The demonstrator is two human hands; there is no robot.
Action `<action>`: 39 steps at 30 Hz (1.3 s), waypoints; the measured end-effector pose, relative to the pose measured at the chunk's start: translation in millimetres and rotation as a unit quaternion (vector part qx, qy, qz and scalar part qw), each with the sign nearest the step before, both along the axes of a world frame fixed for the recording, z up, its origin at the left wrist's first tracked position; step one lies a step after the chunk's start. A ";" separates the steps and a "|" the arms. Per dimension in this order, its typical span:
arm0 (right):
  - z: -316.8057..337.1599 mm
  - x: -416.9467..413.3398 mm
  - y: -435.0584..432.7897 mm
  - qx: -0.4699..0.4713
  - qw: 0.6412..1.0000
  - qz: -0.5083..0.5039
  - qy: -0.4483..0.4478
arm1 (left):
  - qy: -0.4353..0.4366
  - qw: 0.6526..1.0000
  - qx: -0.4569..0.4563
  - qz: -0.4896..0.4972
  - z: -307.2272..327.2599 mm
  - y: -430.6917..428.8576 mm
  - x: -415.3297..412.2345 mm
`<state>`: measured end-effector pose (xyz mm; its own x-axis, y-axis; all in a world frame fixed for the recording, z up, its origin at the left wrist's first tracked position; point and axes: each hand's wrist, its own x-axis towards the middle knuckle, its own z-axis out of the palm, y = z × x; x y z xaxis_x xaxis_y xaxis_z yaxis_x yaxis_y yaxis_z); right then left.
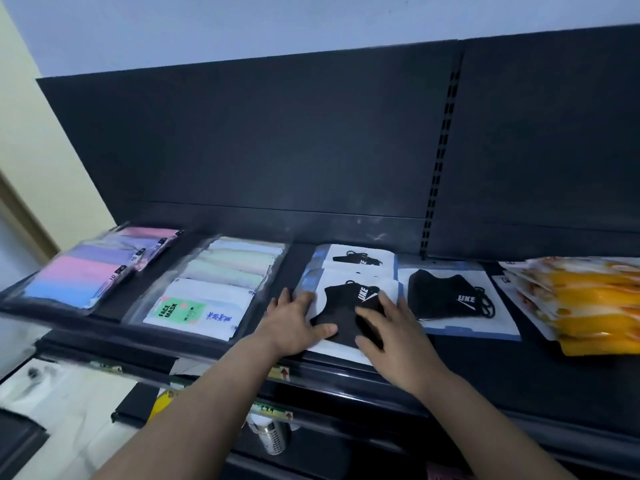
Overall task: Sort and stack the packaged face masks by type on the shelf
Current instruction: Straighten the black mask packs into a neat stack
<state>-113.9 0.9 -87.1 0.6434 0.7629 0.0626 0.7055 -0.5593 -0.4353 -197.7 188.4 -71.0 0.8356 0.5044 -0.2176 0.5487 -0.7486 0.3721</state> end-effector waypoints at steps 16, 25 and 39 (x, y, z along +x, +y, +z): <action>-6.5 20.9 -12.5 -0.091 0.971 -0.216 -0.038 | 0.063 0.992 0.085 -0.067 0.3 8.5 29.7; 2.0 19.9 -69.4 -0.065 0.963 -0.254 -0.061 | -0.138 0.974 -0.017 -0.180 26.0 -61.0 69.7; -2.4 49.2 -151.1 0.011 0.982 -0.176 -0.064 | -0.211 0.930 -0.270 0.135 10.7 -148.9 160.8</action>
